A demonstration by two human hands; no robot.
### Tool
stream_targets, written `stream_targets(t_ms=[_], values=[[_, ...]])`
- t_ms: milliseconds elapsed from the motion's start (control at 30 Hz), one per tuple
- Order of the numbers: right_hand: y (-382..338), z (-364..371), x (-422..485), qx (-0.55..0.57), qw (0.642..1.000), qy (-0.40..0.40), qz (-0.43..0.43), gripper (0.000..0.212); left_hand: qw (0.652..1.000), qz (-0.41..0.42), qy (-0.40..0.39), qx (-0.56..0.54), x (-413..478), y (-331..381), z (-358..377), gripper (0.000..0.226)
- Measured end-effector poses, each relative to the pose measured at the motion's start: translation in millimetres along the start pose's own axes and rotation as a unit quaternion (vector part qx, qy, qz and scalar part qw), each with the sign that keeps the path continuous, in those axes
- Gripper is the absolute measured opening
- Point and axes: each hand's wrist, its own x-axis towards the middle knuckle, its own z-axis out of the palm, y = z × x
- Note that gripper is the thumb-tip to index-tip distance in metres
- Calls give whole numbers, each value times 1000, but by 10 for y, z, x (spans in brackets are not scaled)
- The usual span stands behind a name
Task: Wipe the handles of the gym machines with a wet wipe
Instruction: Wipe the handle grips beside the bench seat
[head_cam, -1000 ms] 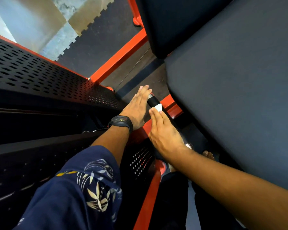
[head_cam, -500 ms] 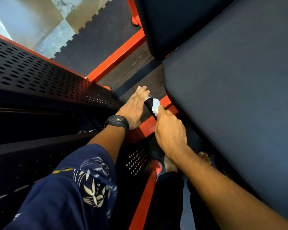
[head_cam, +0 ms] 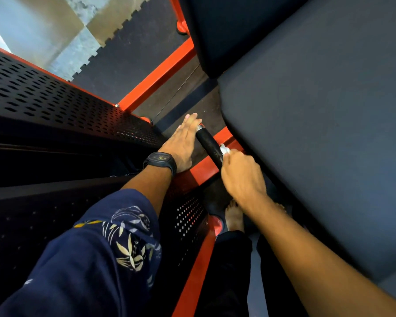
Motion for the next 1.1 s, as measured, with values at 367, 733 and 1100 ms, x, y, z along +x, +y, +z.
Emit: stream_targets(t_ms=[367,733,1100], values=[[200,165,-466,-188,977,67,-76,46,997,-16,65,-43,-124,159,120,102],[251,159,-558,-125,986,41,-103,54,999,-15,38,-6,-80,92,111,114],[208,101,-401,-94,992,55,-66,36,999,-16,35,-11,-80,83,106,116]])
